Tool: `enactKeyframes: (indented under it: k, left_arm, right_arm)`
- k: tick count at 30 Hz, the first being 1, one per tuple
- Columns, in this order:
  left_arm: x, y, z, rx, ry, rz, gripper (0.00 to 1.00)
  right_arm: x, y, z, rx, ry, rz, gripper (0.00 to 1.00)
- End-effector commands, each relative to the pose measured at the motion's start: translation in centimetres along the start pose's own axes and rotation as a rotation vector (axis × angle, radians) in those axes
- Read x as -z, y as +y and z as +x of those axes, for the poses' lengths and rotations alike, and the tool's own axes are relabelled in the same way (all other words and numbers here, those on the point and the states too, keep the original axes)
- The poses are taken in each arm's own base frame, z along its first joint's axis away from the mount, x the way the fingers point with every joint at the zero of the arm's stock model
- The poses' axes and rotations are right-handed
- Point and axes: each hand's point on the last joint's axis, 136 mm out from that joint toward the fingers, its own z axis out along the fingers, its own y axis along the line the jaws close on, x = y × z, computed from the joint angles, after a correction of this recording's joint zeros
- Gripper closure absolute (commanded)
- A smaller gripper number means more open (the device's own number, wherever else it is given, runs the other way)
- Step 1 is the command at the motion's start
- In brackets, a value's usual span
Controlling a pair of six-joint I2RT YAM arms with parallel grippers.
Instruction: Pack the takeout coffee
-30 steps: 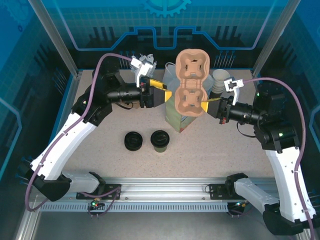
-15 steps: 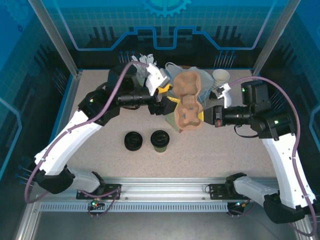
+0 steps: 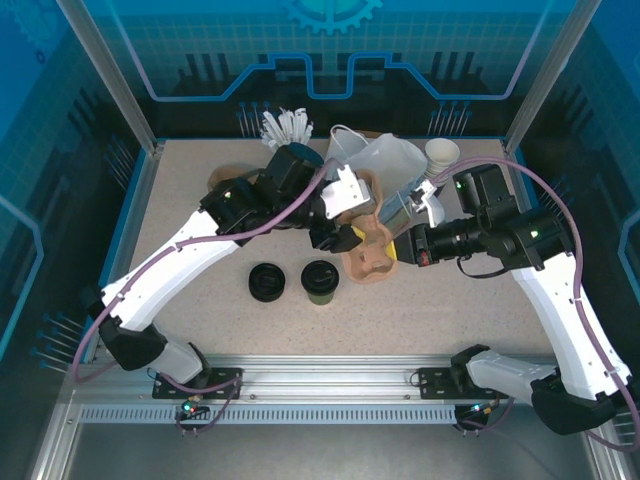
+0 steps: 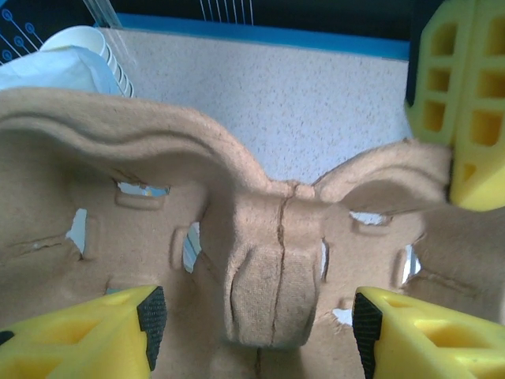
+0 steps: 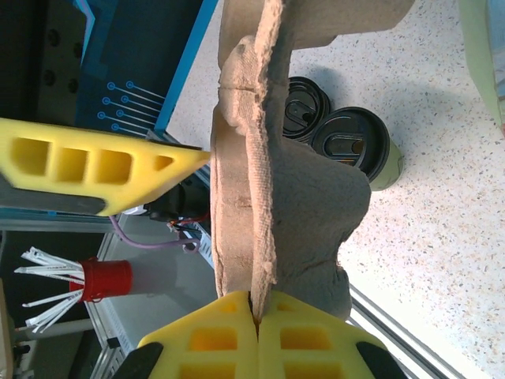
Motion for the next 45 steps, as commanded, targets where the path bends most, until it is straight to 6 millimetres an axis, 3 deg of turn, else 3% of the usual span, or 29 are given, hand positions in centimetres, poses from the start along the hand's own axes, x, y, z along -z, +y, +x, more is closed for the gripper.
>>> enactKeyframes:
  k: [1, 10, 20, 24, 36, 40, 45]
  left_arm:
    - [-0.1, -0.1, 0.3, -0.051, 0.027, -0.009, 0.35]
    - [-1.6, -0.7, 0.1, -0.085, 0.012, 0.002, 0.35]
    - [-2.3, -0.4, 0.5, -0.092, 0.021, -0.012, 0.47]
    - [-2.3, -0.5, 0.5, -0.092, 0.020, -0.006, 0.56]
    - [-2.3, -0.8, 0.7, -0.099, 0.021, 0.004, 0.60]
    - [-2.7, -0.7, 0.8, -0.098, 0.029, 0.006, 0.50]
    - [-3.0, -0.8, 1.0, -0.097, 0.036, 0.011, 0.53]
  right_arm:
    - [0.1, 0.5, 0.3, 0.024, 0.013, -0.004, 1.00]
    - [-0.6, 0.3, 0.6, 0.018, 0.037, -0.012, 1.00]
    - [-0.7, 0.3, 0.7, 0.018, 0.040, -0.011, 1.00]
    - [-0.9, 0.1, 0.8, 0.015, 0.041, -0.009, 1.00]
    - [-0.6, -0.2, 0.9, 0.015, 0.024, 0.014, 1.00]
    - [-0.6, -0.1, 0.9, 0.014, 0.023, 0.011, 1.00]
    - [-0.6, -0.1, 0.9, 0.014, 0.023, 0.009, 1.00]
